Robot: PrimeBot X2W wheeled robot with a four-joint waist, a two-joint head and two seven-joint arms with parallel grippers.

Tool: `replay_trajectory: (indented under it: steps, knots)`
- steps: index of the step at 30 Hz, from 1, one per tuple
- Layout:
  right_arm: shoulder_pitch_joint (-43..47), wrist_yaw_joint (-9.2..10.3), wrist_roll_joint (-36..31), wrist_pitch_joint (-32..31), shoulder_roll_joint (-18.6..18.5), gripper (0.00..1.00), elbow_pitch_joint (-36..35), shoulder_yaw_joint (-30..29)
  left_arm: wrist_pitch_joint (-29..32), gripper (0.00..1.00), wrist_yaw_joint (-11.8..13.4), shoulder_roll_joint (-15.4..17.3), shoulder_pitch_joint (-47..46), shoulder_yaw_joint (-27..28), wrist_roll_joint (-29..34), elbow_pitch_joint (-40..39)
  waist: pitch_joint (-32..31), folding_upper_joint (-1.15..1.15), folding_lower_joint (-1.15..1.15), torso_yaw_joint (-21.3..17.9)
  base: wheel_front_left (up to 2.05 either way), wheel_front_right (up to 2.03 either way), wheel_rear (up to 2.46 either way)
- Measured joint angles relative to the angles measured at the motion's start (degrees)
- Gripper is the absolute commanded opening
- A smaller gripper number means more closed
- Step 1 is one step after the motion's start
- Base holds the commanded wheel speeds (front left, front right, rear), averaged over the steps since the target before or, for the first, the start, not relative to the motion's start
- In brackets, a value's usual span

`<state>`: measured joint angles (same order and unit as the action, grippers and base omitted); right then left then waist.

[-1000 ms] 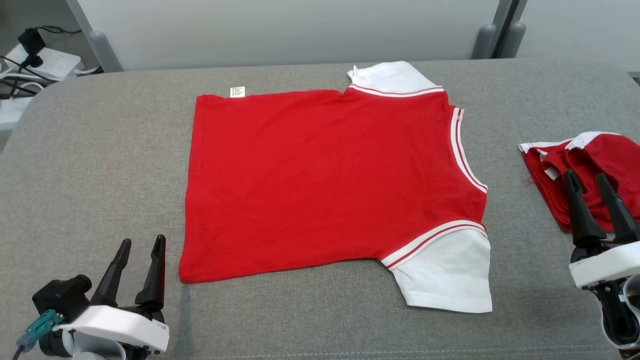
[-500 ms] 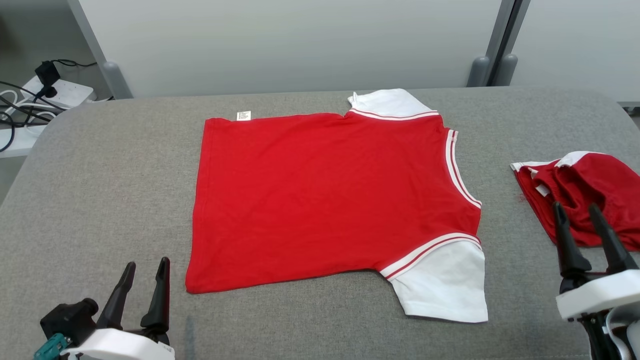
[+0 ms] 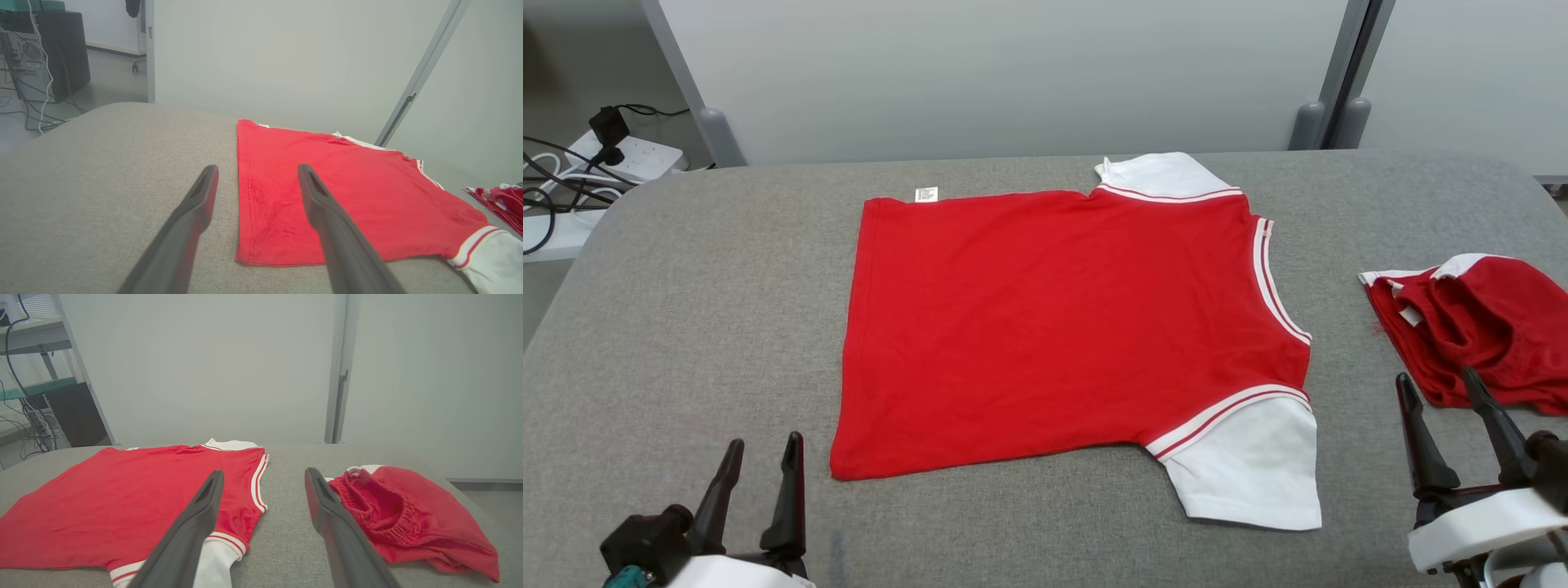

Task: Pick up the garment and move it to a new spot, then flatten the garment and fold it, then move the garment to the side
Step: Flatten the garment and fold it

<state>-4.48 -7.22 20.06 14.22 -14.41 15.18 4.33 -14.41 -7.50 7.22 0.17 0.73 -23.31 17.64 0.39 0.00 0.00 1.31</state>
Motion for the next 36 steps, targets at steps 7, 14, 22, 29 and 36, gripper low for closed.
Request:
replay_trajectory:
  steps: [7, 14, 22, 29, 36]
  knots:
    - [1.2, -0.01, -6.2, 0.0, 3.2, 1.0, -1.8, -0.7, 0.0, 1.0, 0.0, -1.3, 0.8, 1.5, 4.2, -1.0, 0.5, 0.0, 0.0, 0.1, 0.0, 0.0, 0.0]
    - [2.7, -0.01, -9.6, 0.0, 5.2, 1.0, -3.1, -2.2, 0.0, 1.0, 0.0, -2.8, 0.8, 2.7, 7.0, -2.3, 1.0, 0.0, 0.0, 0.2, 0.0, 0.0, 0.0]
    - [2.8, -0.02, -10.1, 0.0, 5.9, 1.0, -3.0, -2.4, 0.0, 1.0, 0.0, -3.0, 0.8, 3.2, 7.7, -2.3, 1.3, 0.0, 0.0, 0.2, 0.0, 0.0, 0.0]
    - [2.9, -0.02, -8.8, 0.0, 6.2, 1.0, 4.5, -1.3, 0.0, 1.0, 0.0, -3.1, 0.8, 2.8, 7.7, -2.3, 2.3, 0.0, 0.0, 0.4, 0.0, 0.0, 0.0]
    - [2.5, -0.02, -5.6, 0.0, 8.2, 1.0, 14.3, 1.6, 0.0, 1.0, 0.0, -3.4, 0.5, 1.4, 7.6, -2.0, 4.3, 0.0, 0.0, 1.4, 0.0, 0.0, 0.0]
